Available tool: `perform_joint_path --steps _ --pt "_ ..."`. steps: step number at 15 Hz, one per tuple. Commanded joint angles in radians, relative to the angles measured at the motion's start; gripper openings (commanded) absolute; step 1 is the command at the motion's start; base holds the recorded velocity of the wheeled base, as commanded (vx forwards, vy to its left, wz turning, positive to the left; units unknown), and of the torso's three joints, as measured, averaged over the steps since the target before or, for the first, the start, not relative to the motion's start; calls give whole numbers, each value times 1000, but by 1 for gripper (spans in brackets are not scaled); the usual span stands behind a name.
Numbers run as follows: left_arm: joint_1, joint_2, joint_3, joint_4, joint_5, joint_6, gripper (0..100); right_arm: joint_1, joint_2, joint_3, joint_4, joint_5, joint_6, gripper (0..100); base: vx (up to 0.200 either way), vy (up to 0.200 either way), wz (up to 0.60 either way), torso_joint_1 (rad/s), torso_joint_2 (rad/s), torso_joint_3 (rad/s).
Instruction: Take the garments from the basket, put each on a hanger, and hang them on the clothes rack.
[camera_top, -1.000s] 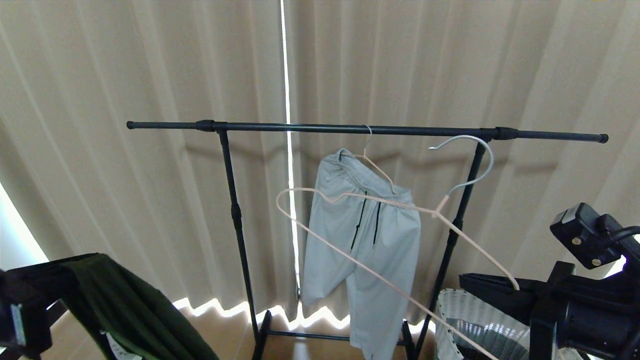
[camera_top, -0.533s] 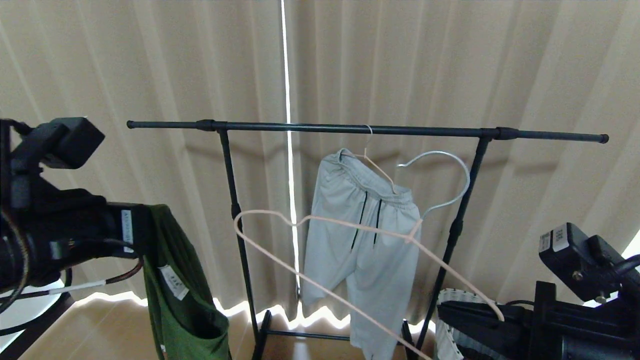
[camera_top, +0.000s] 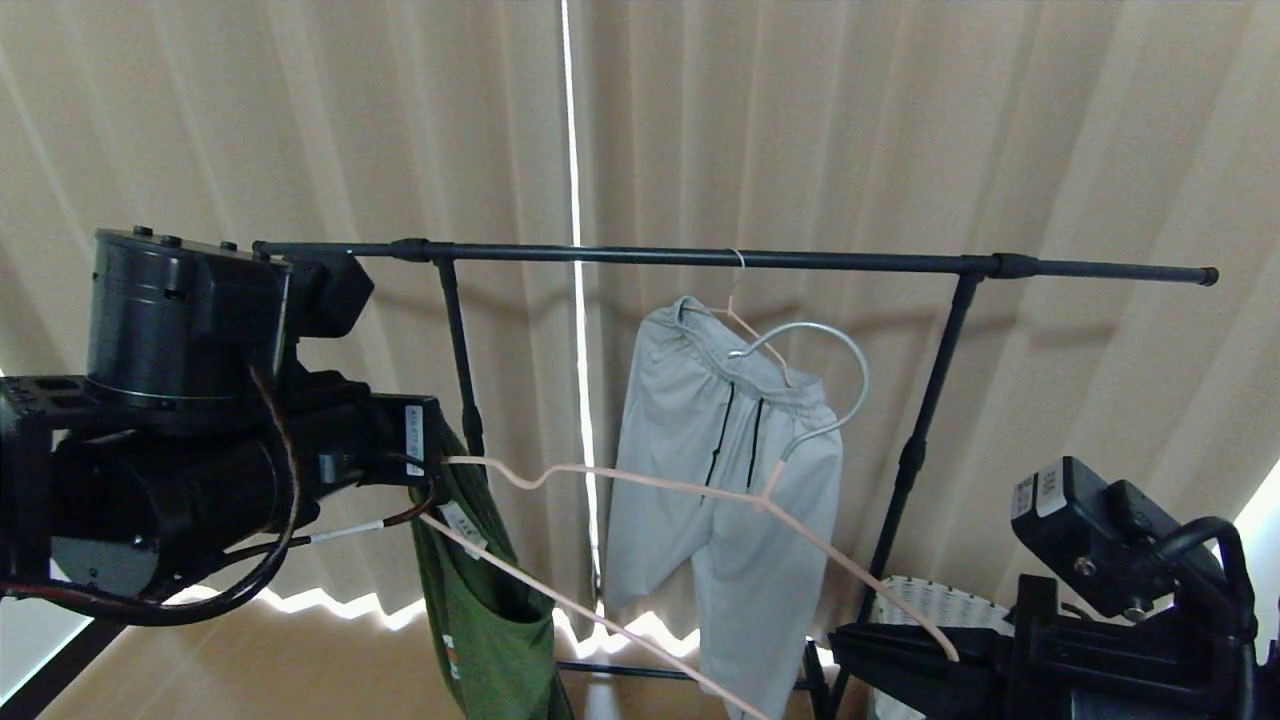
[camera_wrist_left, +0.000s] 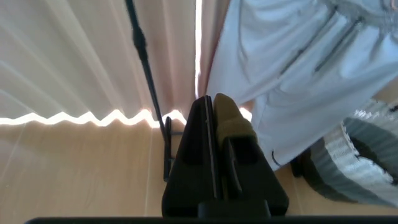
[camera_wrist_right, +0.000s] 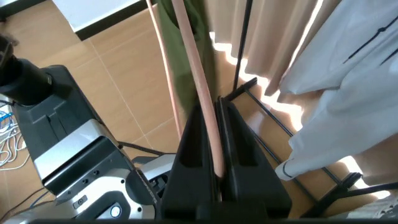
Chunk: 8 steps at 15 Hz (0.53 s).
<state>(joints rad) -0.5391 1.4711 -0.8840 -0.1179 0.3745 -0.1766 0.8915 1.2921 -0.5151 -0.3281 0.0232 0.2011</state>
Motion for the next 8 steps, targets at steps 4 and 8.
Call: perform_joint_path --steps 4,8 --pt "1 0 2 3 3 3 0 -3 59 -45 1 -11 1 0 0 0 0 0 0 0" --pt "5 -9 2 6 3 6 0 -19 61 -45 3 -32 -2 0 0 0 0 0 0 0"
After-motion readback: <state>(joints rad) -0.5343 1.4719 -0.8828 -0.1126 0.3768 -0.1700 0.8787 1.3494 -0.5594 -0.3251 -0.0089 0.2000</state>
